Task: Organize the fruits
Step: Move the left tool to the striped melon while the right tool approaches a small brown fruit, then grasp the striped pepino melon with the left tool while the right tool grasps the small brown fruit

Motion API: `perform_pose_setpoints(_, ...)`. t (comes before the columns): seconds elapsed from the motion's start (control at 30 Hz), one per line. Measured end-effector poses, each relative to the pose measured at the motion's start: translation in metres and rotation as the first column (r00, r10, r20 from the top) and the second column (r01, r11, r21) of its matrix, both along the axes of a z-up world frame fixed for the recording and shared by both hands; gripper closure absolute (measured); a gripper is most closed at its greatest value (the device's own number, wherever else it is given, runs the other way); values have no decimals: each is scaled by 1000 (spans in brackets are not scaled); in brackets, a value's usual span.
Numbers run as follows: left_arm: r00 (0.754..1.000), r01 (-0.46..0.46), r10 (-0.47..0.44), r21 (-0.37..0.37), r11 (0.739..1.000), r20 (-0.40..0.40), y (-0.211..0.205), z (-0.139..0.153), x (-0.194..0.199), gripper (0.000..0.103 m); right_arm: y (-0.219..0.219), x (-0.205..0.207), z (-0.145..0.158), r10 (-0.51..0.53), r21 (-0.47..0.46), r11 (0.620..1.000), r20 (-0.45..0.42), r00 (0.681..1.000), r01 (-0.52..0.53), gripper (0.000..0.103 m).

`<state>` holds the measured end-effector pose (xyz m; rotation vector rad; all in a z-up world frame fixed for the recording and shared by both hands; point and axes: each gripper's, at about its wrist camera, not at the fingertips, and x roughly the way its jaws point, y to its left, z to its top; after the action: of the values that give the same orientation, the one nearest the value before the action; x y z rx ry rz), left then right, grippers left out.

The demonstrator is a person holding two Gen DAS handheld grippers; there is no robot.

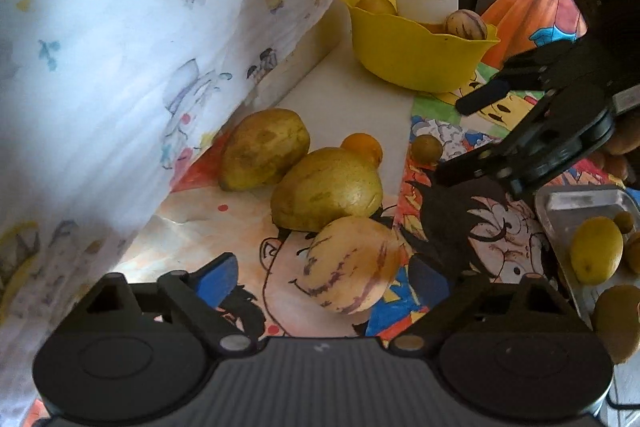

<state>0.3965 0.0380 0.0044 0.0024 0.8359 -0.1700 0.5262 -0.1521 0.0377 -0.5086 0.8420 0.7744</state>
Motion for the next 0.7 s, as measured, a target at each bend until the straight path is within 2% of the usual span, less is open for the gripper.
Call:
perform_pose_setpoints(0.2, 1000, 2, -3, -13, 1000, -9, -3, -3, 6, 18, 6, 6, -9, -2, 2, 1000, -18, 1000, 2, 25)
perform_pose_setpoints(0.37, 999, -7, 6, -32, 999, -32, -3, -7, 9, 25, 4, 12, -15, -46, 26, 999, -48, 998, 47, 36)
perform_pose_setpoints(0.53, 999, -23, 22, -41, 999, -45, -4, -10, 12, 29, 1, 16, -19, -74, 54, 995, -67, 995, 78, 40)
perform_pose_setpoints(0.7, 999, -34, 32, -46, 998, -43, -7, -11, 13, 34, 2, 15, -21, -76, 80, 993, -72, 995, 82, 51)
